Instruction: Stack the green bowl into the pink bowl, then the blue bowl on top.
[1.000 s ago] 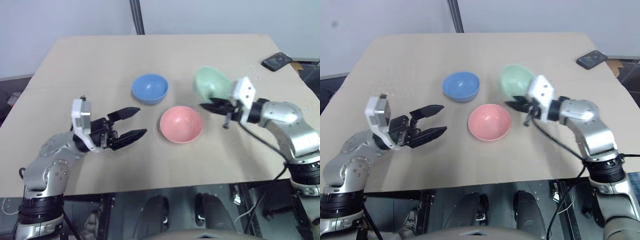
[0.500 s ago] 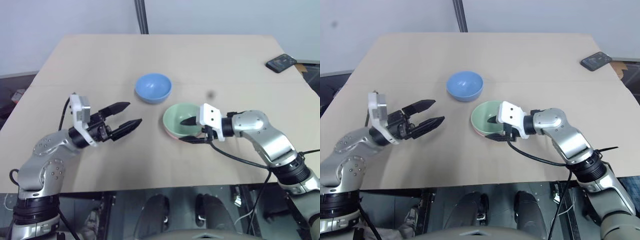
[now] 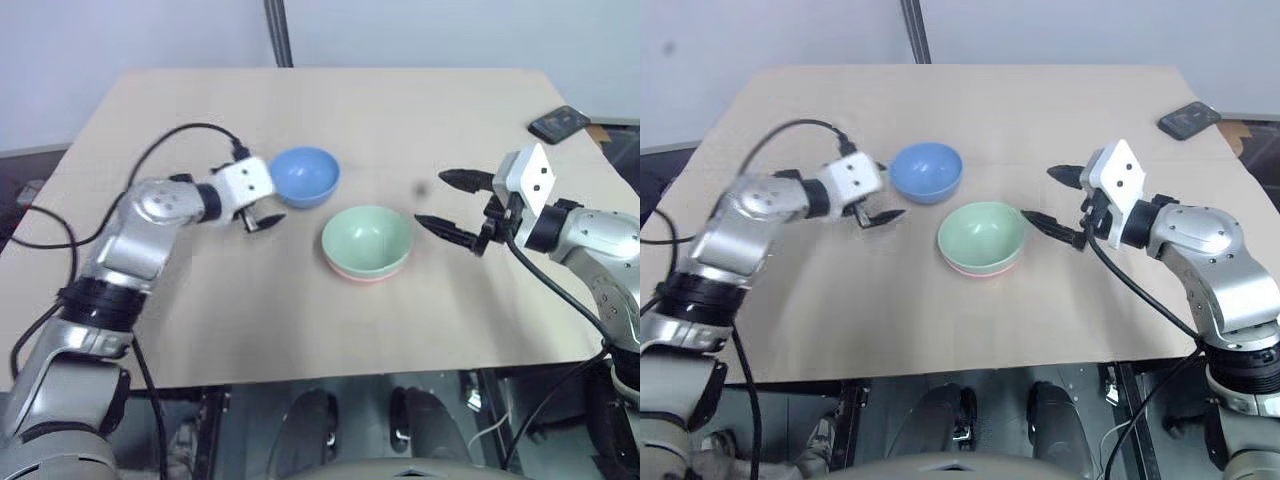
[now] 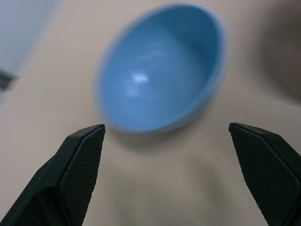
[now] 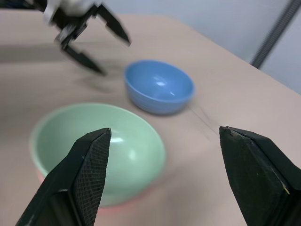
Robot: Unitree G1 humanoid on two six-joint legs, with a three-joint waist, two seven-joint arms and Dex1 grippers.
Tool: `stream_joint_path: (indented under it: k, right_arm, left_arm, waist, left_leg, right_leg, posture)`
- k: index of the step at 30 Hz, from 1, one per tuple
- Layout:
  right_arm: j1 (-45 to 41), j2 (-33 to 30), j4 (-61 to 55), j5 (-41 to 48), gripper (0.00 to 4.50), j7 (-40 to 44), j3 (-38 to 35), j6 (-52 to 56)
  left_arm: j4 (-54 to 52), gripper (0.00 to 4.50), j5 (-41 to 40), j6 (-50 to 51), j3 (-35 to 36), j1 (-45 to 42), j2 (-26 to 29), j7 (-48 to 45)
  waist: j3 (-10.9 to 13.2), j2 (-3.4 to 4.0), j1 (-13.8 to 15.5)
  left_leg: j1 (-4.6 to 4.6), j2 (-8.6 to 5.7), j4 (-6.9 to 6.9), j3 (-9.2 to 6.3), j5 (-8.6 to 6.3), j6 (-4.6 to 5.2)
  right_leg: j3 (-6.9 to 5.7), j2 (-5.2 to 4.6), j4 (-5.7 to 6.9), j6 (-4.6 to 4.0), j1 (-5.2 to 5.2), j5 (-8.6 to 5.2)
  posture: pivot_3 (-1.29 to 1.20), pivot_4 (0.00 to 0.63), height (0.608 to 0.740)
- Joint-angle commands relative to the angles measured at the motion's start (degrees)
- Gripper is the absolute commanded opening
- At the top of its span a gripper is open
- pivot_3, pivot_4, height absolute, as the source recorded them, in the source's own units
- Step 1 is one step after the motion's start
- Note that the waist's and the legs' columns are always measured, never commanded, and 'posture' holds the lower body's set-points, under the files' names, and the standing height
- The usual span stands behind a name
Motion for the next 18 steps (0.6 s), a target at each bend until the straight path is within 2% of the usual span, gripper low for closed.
stream_joint_path:
  k: [1, 3, 4, 5, 7, 10, 11, 12, 18]
  right_arm:
    - [0.35, -0.46, -1.57, -0.63, 3.87, -1.91, -1.90, -1.71]
    - [1.09, -0.62, -2.15, -0.75, 3.88, -2.61, -2.20, -1.79]
    - [1.42, -0.60, -2.58, -0.65, 3.88, -2.99, -2.36, -1.68]
    - [1.69, -0.52, -3.00, -0.46, 3.88, -3.37, -2.54, -1.51]
    - [2.62, -0.44, -3.77, -0.22, 3.88, -4.12, -2.94, -1.38]
    - [3.87, -0.48, -4.20, -0.50, 3.88, -4.89, -2.99, -1.73]
    - [4.14, -0.52, -4.25, -0.55, 3.88, -5.04, -2.99, -1.84]
    - [4.44, -0.47, -4.26, -0.54, 3.88, -5.21, -3.08, -1.92]
    - [8.87, -1.32, -3.68, -0.80, 3.88, -5.71, -6.11, -2.76]
  left_arm:
    - [6.86, 4.24, 7.80, -9.57, -4.37, -4.63, -2.43, -0.35]
    - [10.40, 3.59, 10.42, -12.71, -5.38, -6.63, -4.11, 0.75]
    - [11.93, 3.59, 11.33, -13.98, -5.58, -7.48, -4.65, 1.17]
    - [13.29, 2.96, 11.98, -15.15, -5.56, -8.14, -5.07, 1.30]
    - [15.98, 2.20, 13.20, -17.39, -5.31, -9.50, -5.92, 1.62]
    - [18.47, 0.71, 13.93, -20.15, -4.83, -10.65, -6.80, 1.51]
    - [18.62, 0.49, 13.70, -20.64, -4.61, -10.80, -7.12, 1.10]
    - [18.51, 0.02, 13.31, -21.12, -4.19, -10.89, -7.49, 0.85]
    - [10.95, 0.02, 4.44, -22.36, 0.71, -9.90, -8.66, -5.67]
  waist:
    - [0.00, -0.01, 0.25]
    - [0.02, -0.04, 0.27]
    - [0.03, -0.06, 0.27]
    - [0.06, -0.11, 0.42]
    - [0.07, -0.13, 0.31]
    - [0.07, -0.14, 0.27]
    - [0.07, -0.14, 0.28]
    - [0.08, -0.14, 0.27]
    - [0.09, -0.16, 0.39]
  left_leg:
    - [0.00, 0.02, 0.00, 0.07, 0.00, 0.00]
    - [0.00, 0.02, 0.02, 0.13, -0.01, 0.01]
    - [0.00, 0.02, 0.02, 0.13, -0.01, 0.01]
    - [-0.01, 0.09, 0.03, 0.14, -0.01, 0.03]
    - [-0.02, 0.10, 0.04, 0.12, -0.02, 0.04]
    - [-0.02, 0.13, 0.04, 0.07, -0.03, 0.07]
    - [-0.02, 0.14, 0.04, 0.01, -0.04, 0.08]
    - [-0.02, 0.13, 0.05, 0.01, -0.04, 0.08]
    - [-0.03, 0.16, 0.07, -0.14, -0.04, 0.09]
  right_leg:
    - [0.01, 0.00, 0.00, 0.00, 0.00, 0.00]
    - [0.02, -0.03, -0.02, 0.01, 0.01, 0.00]
    - [0.02, -0.03, -0.02, 0.01, 0.01, 0.00]
    - [0.04, -0.06, -0.02, 0.02, 0.01, 0.00]
    - [0.02, -0.06, -0.02, 0.02, 0.01, 0.00]
    - [0.04, -0.08, -0.01, 0.03, 0.00, 0.00]
    - [0.05, -0.09, -0.01, 0.03, 0.00, 0.00]
    - [0.04, -0.09, -0.01, 0.03, 0.00, 0.00]
    - [0.04, -0.11, 0.01, 0.03, 0.00, 0.00]
  posture:
    - [0.00, 0.150, 0.740]
    - [0.00, 0.150, 0.740]
    - [0.00, 0.150, 0.740]
    - [0.00, 0.150, 0.740]
    - [0.00, 0.150, 0.740]
    - [0.00, 0.150, 0.740]
    - [0.00, 0.150, 0.740]
    - [0.00, 0.150, 0.740]
    - [0.00, 0.150, 0.740]
